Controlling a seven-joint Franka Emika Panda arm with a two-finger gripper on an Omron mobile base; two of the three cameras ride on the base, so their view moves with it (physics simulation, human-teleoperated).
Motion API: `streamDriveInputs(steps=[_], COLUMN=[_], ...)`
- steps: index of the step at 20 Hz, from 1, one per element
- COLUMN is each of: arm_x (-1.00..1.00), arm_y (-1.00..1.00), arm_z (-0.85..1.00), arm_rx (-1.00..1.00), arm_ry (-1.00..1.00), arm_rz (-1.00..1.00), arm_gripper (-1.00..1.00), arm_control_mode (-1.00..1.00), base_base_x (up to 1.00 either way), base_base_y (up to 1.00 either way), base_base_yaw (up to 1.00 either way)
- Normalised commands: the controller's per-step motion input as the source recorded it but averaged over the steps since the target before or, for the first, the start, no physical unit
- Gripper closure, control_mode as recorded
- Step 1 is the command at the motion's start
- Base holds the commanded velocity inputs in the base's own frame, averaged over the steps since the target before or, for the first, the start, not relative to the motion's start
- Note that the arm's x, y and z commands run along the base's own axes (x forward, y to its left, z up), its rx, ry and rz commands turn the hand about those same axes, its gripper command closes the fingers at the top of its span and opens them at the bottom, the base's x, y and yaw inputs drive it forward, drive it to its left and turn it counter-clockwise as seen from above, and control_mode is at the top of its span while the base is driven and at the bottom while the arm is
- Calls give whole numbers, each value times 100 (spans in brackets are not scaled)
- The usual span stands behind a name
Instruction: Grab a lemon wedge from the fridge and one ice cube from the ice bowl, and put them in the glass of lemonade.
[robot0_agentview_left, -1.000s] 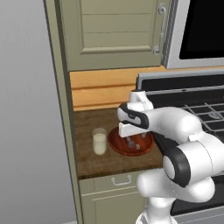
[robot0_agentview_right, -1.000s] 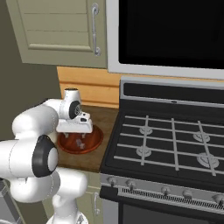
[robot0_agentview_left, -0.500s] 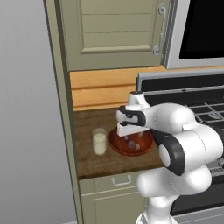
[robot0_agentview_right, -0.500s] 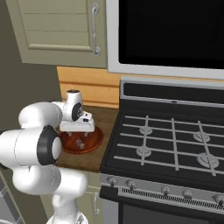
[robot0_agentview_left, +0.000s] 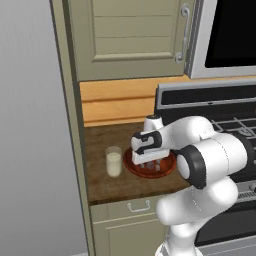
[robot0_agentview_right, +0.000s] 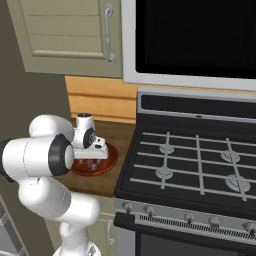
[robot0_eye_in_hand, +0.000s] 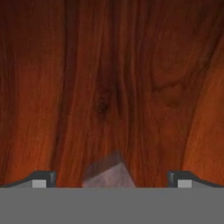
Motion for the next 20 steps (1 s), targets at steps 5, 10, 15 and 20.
streamDriveInputs(steps=[5, 10, 15, 20], arm_x=[-2, -15, -9, 5], arm_y=[0, 0, 0, 0], arm_z=[0, 0, 0, -1], arm_rx=[0, 0, 0, 0], arm_ry=[-3, -5, 0, 0], arm_rz=[3, 2, 0, 0], arm_gripper=[-100, -100, -100, -100], arm_control_mode=[-100, -100, -100, -100], base_base_x=[0, 0, 0, 0], base_base_y=[0, 0, 0, 0], base_base_yaw=[0, 0, 0, 0])
